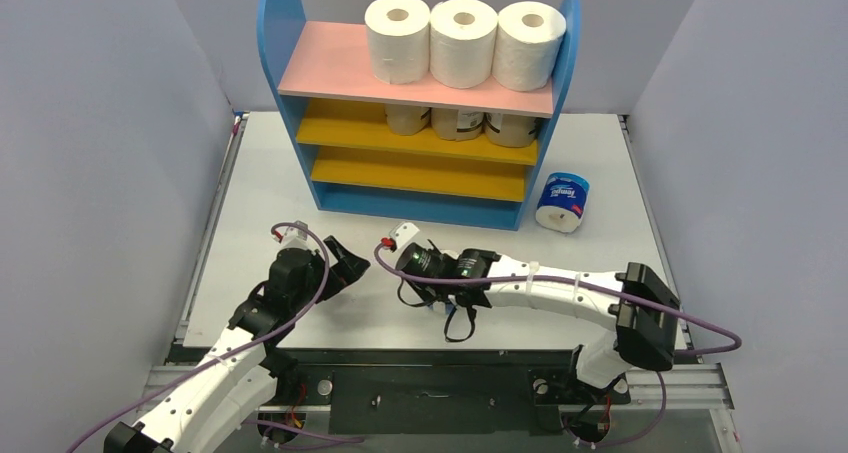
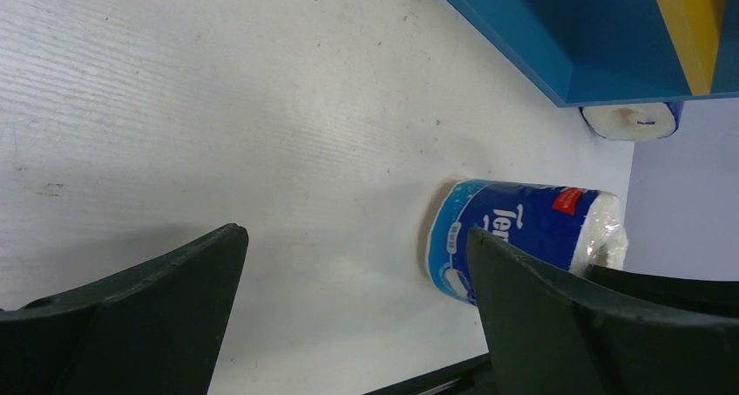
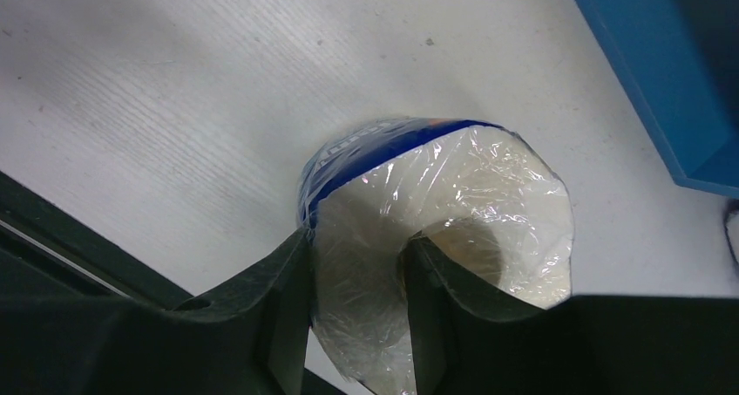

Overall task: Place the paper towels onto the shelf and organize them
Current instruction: Pick up the paper towel from the center of the board, then place the paper towel on the shelf.

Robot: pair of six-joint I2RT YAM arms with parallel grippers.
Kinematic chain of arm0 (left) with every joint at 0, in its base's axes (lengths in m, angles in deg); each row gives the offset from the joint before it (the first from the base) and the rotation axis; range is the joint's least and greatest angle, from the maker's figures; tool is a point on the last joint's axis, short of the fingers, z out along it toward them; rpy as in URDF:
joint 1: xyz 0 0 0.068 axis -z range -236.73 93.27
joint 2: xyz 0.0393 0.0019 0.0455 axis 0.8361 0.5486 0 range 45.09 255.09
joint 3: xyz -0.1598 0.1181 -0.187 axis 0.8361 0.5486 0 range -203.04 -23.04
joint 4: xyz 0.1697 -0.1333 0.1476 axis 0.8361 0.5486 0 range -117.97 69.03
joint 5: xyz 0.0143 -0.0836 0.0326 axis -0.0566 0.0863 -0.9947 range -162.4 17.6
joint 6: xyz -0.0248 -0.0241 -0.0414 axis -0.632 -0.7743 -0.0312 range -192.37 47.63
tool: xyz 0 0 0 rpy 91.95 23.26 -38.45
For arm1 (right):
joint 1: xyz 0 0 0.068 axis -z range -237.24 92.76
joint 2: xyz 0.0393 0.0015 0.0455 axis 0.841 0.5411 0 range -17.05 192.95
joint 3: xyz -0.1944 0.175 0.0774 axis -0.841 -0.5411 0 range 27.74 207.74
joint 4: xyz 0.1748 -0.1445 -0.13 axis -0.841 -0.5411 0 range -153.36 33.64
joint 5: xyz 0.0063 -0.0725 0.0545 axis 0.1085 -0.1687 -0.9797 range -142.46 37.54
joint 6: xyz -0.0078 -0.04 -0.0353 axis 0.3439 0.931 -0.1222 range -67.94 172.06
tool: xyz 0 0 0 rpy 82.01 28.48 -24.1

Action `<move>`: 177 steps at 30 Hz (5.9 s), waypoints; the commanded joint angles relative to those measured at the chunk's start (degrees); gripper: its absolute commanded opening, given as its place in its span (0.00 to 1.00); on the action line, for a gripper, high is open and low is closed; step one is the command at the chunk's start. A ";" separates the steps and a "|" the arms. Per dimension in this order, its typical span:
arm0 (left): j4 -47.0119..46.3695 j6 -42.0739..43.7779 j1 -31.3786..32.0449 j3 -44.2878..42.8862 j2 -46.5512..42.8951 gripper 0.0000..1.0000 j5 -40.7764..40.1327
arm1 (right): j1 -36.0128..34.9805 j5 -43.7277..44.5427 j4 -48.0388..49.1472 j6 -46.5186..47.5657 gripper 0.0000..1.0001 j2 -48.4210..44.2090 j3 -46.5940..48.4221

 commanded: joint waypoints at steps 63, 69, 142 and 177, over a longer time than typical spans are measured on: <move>-74.06 25.77 15.04 -10.83 34.64 0.96 4.95 | 24.05 6.13 -7.56 1.66 0.25 -0.07 27.10; -75.33 27.21 16.14 -11.57 36.84 0.96 5.27 | 24.87 6.32 -8.12 2.26 0.25 2.08 29.89; -91.62 44.62 22.58 -29.61 69.04 0.96 -1.30 | 25.98 6.55 -11.18 0.04 0.51 -0.11 34.81; -90.19 43.61 22.49 -37.36 75.45 0.97 -6.35 | 25.86 10.22 16.37 -5.66 0.52 -53.24 -17.66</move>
